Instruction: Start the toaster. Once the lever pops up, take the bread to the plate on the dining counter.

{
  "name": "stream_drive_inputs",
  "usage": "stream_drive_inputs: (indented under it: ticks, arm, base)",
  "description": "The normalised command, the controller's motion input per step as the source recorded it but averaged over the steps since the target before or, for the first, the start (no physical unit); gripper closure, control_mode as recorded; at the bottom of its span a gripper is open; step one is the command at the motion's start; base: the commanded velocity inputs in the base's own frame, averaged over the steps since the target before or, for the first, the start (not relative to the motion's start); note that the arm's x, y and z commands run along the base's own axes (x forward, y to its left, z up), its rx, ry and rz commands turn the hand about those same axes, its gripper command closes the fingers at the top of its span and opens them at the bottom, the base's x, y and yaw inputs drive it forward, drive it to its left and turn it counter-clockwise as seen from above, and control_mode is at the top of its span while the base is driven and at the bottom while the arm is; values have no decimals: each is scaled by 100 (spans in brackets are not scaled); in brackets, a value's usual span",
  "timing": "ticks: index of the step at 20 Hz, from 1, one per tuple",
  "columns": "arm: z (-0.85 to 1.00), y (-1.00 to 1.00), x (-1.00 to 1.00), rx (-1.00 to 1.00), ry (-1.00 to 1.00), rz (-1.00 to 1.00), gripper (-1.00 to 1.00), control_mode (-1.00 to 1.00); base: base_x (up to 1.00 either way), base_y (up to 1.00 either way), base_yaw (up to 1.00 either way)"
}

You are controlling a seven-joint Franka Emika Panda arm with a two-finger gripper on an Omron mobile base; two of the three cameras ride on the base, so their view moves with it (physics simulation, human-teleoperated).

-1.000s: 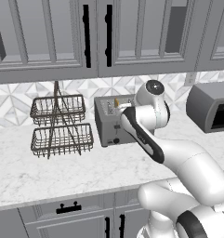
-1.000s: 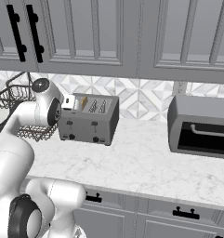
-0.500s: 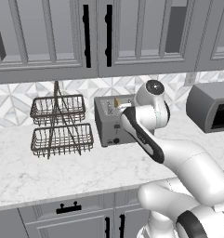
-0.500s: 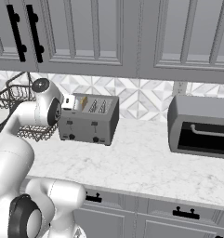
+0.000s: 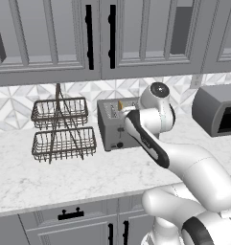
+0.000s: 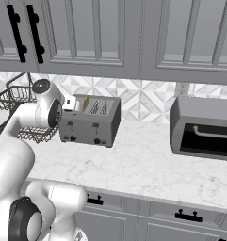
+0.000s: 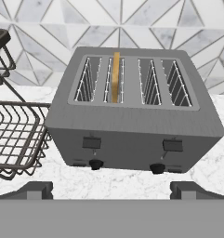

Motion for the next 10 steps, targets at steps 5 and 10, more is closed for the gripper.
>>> stream_drive_inputs:
  ticks: [5, 10]
  arm:
    - [0, 0, -3, 0, -1, 0, -100, -100]
    - [5, 0, -3, 0, -14, 0, -100, -100]
  base:
    - [0, 0, 0]
    - [0, 0, 0]
